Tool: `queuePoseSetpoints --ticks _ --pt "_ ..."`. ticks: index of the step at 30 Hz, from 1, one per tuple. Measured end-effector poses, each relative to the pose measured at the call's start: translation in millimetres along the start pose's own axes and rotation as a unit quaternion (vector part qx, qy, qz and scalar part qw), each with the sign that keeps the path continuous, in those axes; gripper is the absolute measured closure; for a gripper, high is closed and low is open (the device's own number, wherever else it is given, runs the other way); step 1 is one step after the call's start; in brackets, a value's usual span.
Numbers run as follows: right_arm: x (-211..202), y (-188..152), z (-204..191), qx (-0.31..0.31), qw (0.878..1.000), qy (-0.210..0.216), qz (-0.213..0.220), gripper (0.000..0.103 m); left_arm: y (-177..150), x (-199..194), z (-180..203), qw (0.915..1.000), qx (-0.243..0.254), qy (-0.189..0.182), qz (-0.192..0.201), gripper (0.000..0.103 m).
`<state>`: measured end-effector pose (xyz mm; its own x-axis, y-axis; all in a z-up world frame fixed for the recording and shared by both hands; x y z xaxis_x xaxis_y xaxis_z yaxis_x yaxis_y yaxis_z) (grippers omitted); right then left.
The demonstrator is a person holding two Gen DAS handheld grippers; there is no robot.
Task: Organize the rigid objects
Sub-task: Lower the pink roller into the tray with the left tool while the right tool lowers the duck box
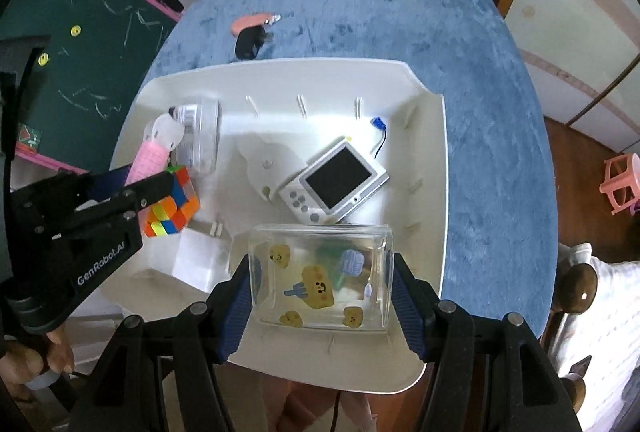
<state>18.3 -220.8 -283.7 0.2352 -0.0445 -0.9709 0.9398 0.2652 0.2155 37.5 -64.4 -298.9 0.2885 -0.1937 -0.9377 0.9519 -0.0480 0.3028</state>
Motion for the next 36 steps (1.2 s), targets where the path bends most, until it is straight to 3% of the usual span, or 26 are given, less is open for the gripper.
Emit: queuePoseSetpoints --ticks 5,7,9,11,25,36 --pt "5 -1 -1 -0.004 1.000 -0.004 -0.010 0.038 -2 3 -1 0.9999 0.010 0.010 -0.005 0.072" --pt "6 -2 -2 -0.003 1.000 -0.002 -0.015 0.038 -5 4 -3 0.9998 0.007 0.014 -0.012 0.063" --pt "7 -2 -3 -0.004 1.000 0.000 -0.018 0.038 -5 3 -3 0.9999 0.003 0.011 -0.012 0.039" --pt "7 -1 -3 -0.003 1.000 0.002 -0.017 0.031 -5 1 -4 0.9999 0.001 0.008 -0.008 0.026" --pt "-4 12 -9 0.005 1.000 0.013 0.001 0.028 -9 -7 -27 0.9994 -0.028 0.018 -0.011 0.025" --pt "-10 32 -20 0.008 1.000 0.017 0.012 0.028 8 -27 -44 0.9992 -0.036 0.018 0.007 0.025"
Point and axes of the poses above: each gripper's, at about its wrist camera, not at the fingertips, and x roughly the way its jaws point, z to its right, y to its top, the point moved 10 cm from there along x, roughly the way its jaws point, and after that the axes turned 13 degrees about -y, right-handed, at the moved point
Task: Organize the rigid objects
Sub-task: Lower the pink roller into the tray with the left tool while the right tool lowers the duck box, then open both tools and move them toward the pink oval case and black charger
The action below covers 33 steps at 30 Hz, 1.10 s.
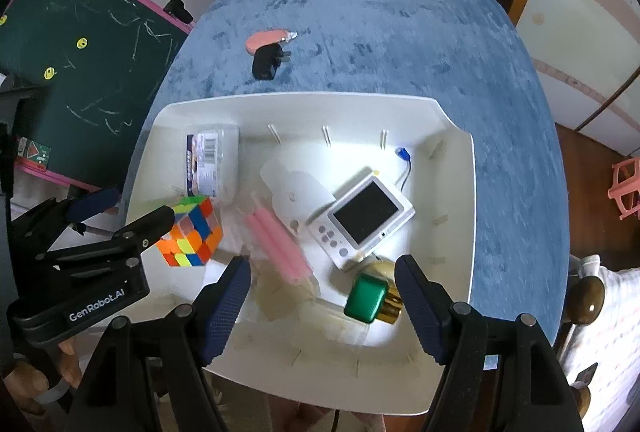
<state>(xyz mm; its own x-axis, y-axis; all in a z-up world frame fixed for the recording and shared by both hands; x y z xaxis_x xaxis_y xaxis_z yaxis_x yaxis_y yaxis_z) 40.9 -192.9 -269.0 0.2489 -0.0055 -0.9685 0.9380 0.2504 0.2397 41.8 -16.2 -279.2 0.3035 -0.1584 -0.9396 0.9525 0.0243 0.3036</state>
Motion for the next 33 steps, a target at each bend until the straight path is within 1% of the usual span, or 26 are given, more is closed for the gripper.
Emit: queuePoseSetpoints --ticks 6,10,15,18,22,25,26,28,31,33 --pt "-6 16 -7 -0.001 1.000 0.001 0.010 0.028 20 -19 -7 0.9999 0.004 -0.001 0.016 0.025" --pt "-8 25 -11 0.004 1.000 0.012 0.012 0.028 38 -35 -12 0.9994 0.019 0.010 0.029 0.025" --pt "-8 38 -17 0.005 1.000 0.017 0.013 0.028 76 -55 -17 0.9967 0.056 0.030 0.051 0.025" --pt "-11 48 -20 0.005 1.000 0.011 0.018 0.028 104 -69 -19 0.9941 0.079 0.034 0.067 0.025" --pt "-17 71 -26 0.012 0.999 0.015 0.026 0.028 141 -80 -22 0.9902 0.108 0.036 0.082 0.025" --pt "-15 95 -32 0.016 0.999 0.008 0.033 0.028 170 -77 -27 0.9861 0.135 0.046 0.086 0.023" --pt "-12 106 -34 0.020 0.999 0.005 0.034 0.028 182 -71 -30 0.9845 0.147 0.046 0.083 0.023" --pt "-5 124 -40 0.025 0.999 0.002 0.033 0.028 195 -59 -34 0.9833 0.160 0.043 0.074 0.023" --pt "16 154 -51 0.037 0.999 0.000 0.017 0.028 217 -33 -42 0.9809 0.183 0.032 0.056 0.023" --pt "37 177 -60 0.050 0.999 -0.001 0.002 0.028 231 -13 -52 0.9792 0.196 0.030 0.045 0.022"
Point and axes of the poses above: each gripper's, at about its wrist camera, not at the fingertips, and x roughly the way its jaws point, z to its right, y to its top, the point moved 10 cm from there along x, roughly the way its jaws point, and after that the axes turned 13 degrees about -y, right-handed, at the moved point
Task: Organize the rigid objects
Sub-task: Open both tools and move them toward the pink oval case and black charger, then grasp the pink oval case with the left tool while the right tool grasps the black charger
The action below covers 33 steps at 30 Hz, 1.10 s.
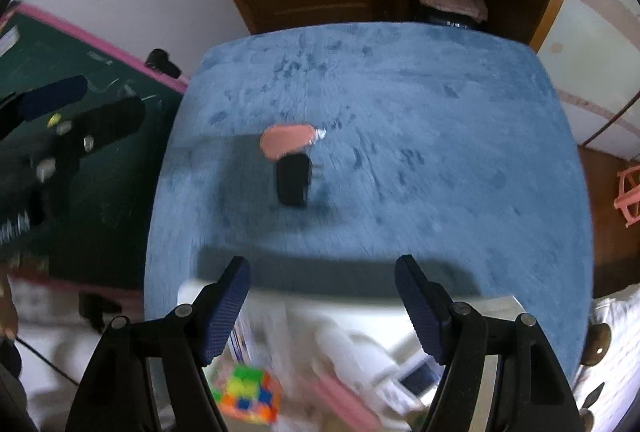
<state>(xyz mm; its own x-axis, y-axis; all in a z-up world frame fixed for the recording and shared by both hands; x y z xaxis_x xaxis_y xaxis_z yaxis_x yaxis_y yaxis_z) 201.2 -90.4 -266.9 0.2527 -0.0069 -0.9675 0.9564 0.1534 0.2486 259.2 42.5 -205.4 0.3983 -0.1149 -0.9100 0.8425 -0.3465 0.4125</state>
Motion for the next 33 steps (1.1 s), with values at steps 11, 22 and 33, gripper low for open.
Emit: queuePoseSetpoints --ticks 11,22,33 --pt "114 30 -42 0.067 0.993 -0.001 -0.101 0.028 -8 103 -48 0.9946 0.008 -0.059 -0.085 0.023" --pt "152 35 -54 0.076 0.987 -0.044 -0.135 0.038 -16 136 -48 0.9887 0.047 -0.086 -0.113 0.023" --pt "139 32 -31 0.077 0.988 -0.073 -0.110 0.048 -12 161 -8 0.9788 0.094 -0.119 -0.137 0.022"
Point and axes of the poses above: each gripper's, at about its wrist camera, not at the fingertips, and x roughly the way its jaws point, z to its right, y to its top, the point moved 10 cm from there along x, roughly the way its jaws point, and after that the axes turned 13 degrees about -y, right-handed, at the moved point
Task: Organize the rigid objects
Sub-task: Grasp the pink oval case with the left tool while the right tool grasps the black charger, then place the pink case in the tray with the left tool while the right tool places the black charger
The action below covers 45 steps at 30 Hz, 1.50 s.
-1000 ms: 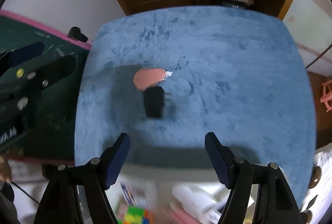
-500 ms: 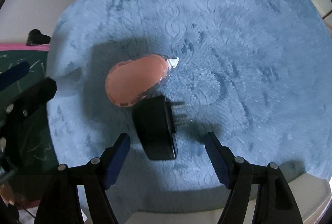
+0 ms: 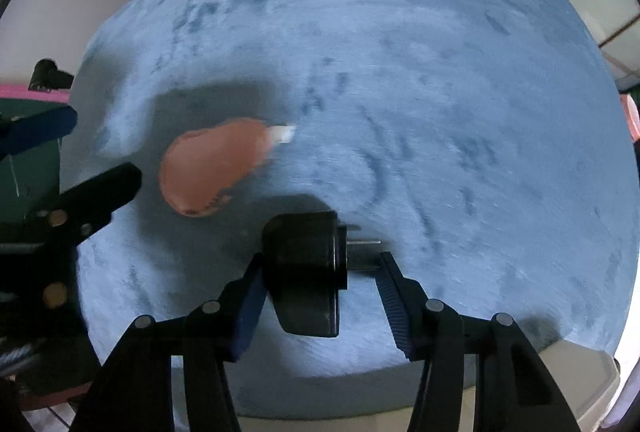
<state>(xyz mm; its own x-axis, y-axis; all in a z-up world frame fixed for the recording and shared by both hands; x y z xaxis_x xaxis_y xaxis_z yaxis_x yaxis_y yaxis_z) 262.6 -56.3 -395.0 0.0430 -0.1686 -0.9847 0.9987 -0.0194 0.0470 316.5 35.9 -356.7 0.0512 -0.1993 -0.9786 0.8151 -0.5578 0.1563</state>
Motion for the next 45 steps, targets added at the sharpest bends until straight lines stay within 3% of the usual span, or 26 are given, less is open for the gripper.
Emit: queuePoseSetpoints --ticks 13,19,20,23,27,33,39,45 --pt "-23 -17 38 0.018 1.000 0.000 0.011 0.048 13 52 24 0.9983 0.012 -0.026 -0.051 0.022" --pt "-30 -18 46 0.015 1.000 0.005 0.016 0.048 15 56 20 0.9982 -0.008 -0.042 -0.042 0.023" --pt "-32 -20 47 0.014 1.000 0.007 0.015 0.048 15 56 20 0.9983 -0.006 -0.043 -0.039 0.026" --pt "-37 -22 49 0.013 1.000 0.011 0.017 0.048 18 51 25 0.9990 -0.004 -0.041 -0.017 0.048" --pt "-44 -28 56 0.012 0.999 0.015 0.026 0.048 17 46 23 0.9986 -0.032 -0.043 -0.004 0.049" --pt "-67 -20 75 0.004 0.998 0.018 0.053 0.049 13 3 36 0.9982 -0.036 -0.018 0.044 0.049" --pt "-96 -22 83 -0.009 0.995 0.035 0.094 0.048 3 -69 55 0.9940 -0.035 0.019 0.101 0.049" --pt "-133 -39 98 -0.034 0.988 0.050 0.141 0.048 -10 -128 101 0.9865 -0.043 0.052 0.149 0.049"
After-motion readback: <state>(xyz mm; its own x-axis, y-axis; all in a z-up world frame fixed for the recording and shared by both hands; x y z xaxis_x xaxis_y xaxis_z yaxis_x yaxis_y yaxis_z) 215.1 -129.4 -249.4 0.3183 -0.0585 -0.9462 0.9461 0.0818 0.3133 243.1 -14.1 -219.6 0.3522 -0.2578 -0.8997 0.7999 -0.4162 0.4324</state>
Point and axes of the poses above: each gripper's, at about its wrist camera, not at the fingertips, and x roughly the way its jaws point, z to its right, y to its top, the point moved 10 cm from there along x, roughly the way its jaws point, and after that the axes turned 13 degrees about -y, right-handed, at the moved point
